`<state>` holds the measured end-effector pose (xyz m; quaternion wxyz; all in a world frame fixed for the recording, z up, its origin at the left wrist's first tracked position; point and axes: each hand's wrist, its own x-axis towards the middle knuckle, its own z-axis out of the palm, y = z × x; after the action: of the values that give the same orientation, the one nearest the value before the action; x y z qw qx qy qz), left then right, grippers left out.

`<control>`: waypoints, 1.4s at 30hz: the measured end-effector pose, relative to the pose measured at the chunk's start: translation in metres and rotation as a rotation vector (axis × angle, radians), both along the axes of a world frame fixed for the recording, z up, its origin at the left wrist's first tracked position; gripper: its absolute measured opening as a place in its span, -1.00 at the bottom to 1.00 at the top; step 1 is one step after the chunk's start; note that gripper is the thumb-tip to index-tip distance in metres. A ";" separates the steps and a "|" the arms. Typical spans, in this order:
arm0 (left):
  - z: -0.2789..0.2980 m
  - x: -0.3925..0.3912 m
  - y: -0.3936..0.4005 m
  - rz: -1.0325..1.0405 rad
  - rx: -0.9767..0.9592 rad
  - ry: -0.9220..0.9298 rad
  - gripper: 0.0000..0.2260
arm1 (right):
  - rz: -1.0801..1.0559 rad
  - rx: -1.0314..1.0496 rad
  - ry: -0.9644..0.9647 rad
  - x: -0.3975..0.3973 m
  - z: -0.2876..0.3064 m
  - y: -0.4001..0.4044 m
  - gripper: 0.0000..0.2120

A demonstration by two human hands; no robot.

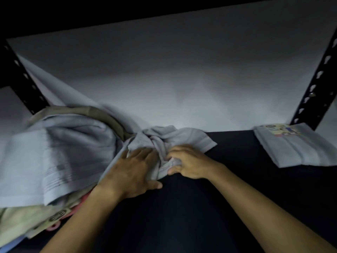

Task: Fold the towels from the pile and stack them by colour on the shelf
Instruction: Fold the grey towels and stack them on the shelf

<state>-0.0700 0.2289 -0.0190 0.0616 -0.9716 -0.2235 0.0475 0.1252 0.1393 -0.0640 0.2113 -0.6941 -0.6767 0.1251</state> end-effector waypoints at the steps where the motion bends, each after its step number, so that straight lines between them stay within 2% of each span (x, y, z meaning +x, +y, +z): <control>1: -0.003 -0.005 0.003 -0.009 0.011 -0.005 -0.24 | -0.026 0.050 -0.002 -0.003 -0.003 0.002 -0.74; 2: -0.007 -0.009 0.006 -0.017 0.018 -0.019 -0.28 | -0.068 0.090 0.024 -0.004 -0.005 0.003 -0.85; 5: -0.016 -0.011 0.008 -0.041 0.016 -0.100 -0.40 | -0.160 0.123 0.113 -0.008 0.003 0.002 -0.94; 10: 0.000 -0.007 -0.003 -0.060 0.095 -0.341 -0.44 | -0.238 0.144 0.308 -0.006 0.026 -0.009 -0.91; 13: 0.022 0.000 -0.021 0.041 -0.005 -0.453 -0.54 | -0.217 0.144 0.373 -0.002 0.051 -0.029 -0.86; 16: 0.043 0.010 -0.035 0.134 -0.148 -0.483 -0.76 | -0.221 0.158 0.400 0.007 0.080 -0.050 -0.84; 18: 0.054 0.019 -0.043 0.161 -0.418 -0.534 -0.88 | -0.250 0.196 0.341 0.014 0.094 -0.058 -0.90; 19: 0.057 0.022 -0.047 0.186 -0.555 -0.553 -0.88 | -0.281 0.197 0.257 0.017 0.099 -0.061 -0.93; 21: 0.057 0.029 -0.054 0.276 -0.744 -0.607 -0.79 | -0.380 0.180 -0.029 0.021 0.100 -0.067 -0.75; 23: 0.045 0.034 -0.058 0.413 -0.864 -0.660 -0.73 | -0.469 0.322 -0.221 0.013 0.096 -0.083 -0.65; 25: 0.027 0.039 -0.056 0.542 -0.977 -0.665 -0.76 | -0.436 0.562 -0.196 -0.002 0.083 -0.108 -0.71; 26: 0.017 0.041 -0.054 0.586 -1.029 -0.660 -0.78 | -0.378 0.595 -0.149 -0.008 0.073 -0.121 -0.71; 28: 0.001 0.043 -0.052 0.645 -1.123 -0.672 -0.79 | -0.249 0.463 -0.089 -0.021 0.051 -0.143 -0.56; 30: -0.009 0.045 -0.051 0.686 -1.164 -0.653 -0.79 | -0.173 0.261 -0.171 -0.027 0.024 -0.153 -0.40; 32: -0.012 0.046 -0.052 0.694 -1.169 -0.625 -0.75 | -0.159 0.268 -0.270 -0.026 0.001 -0.152 -0.52; 34: -0.008 0.045 -0.051 0.665 -1.055 -0.589 -0.78 | -0.214 0.423 -0.290 -0.024 -0.005 -0.146 -0.73; 37: 0.001 0.039 -0.049 0.549 -0.824 -0.569 -0.78 | -0.267 0.548 -0.335 -0.023 0.009 -0.139 -0.78; 40: 0.016 0.029 -0.053 0.398 -0.618 -0.756 -0.80 | -0.361 0.602 -0.214 -0.018 0.039 -0.134 -0.79; 42: 0.032 0.023 -0.061 0.355 -0.594 -0.948 -0.77 | -0.408 0.599 -0.082 -0.012 0.061 -0.131 -0.80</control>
<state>-0.0469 0.1675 0.0127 -0.3290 -0.8101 -0.3630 -0.3221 0.1127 0.0087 -0.0026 0.3984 -0.7266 -0.5389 -0.1515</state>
